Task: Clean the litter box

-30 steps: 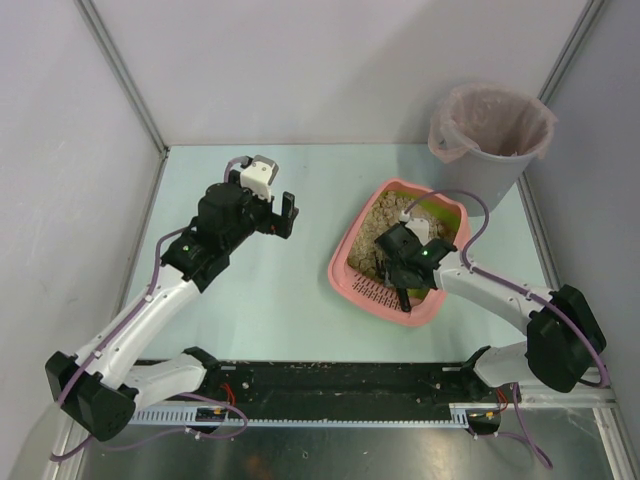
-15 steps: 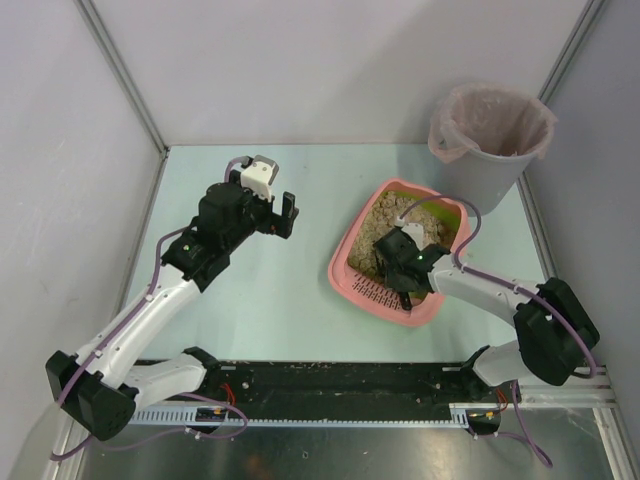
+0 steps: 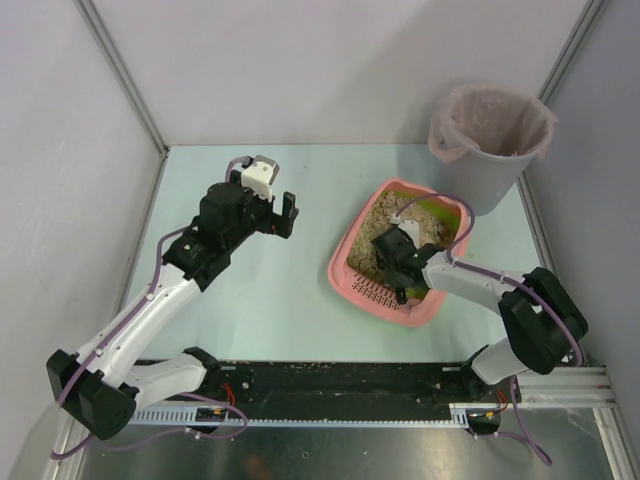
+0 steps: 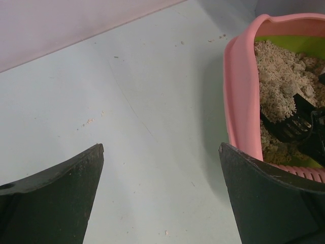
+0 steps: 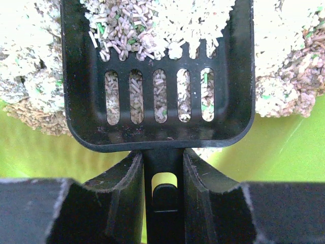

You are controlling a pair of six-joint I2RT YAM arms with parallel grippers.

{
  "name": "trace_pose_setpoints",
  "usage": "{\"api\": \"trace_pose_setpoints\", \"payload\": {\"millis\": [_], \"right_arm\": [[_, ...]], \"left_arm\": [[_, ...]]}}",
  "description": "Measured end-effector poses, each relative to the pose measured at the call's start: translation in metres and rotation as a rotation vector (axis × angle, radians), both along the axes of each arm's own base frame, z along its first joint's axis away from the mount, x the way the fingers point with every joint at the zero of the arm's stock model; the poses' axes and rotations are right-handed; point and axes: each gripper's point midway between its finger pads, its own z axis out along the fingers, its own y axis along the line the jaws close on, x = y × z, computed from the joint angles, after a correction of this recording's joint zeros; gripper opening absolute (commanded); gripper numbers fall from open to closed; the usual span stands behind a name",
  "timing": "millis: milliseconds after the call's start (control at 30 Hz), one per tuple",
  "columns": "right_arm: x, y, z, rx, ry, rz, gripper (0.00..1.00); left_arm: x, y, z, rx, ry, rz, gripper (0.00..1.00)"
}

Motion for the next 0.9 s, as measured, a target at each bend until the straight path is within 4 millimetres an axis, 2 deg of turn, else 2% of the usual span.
{"api": "trace_pose_setpoints", "payload": {"millis": [100, 200, 267, 600, 900], "right_arm": [[0.004, 0.0, -0.001, 0.001, -0.006, 0.001, 0.2], [0.008, 0.0, -0.003, 0.0, -0.01, 0.004, 0.11], [0.01, -0.001, -0.004, -0.002, -0.011, 0.007, 0.0], [0.019, 0.001, -0.003, -0.037, -0.055, 0.052, 0.0], [0.025, 0.003, 0.015, 0.004, -0.212, 0.068, 0.0]], "left_arm": [[0.0, 0.0, 0.0, 0.001, -0.001, 0.002, 1.0], [0.0, 0.001, 0.0, 0.001, -0.001, 0.003, 1.0], [0.0, 0.001, 0.0, 0.001, -0.001, 0.003, 1.0], [0.001, 0.001, 0.0, 0.007, -0.004, 0.003, 1.0], [0.001, 0.002, 0.0, 0.008, -0.005, 0.008, 1.0]]}}
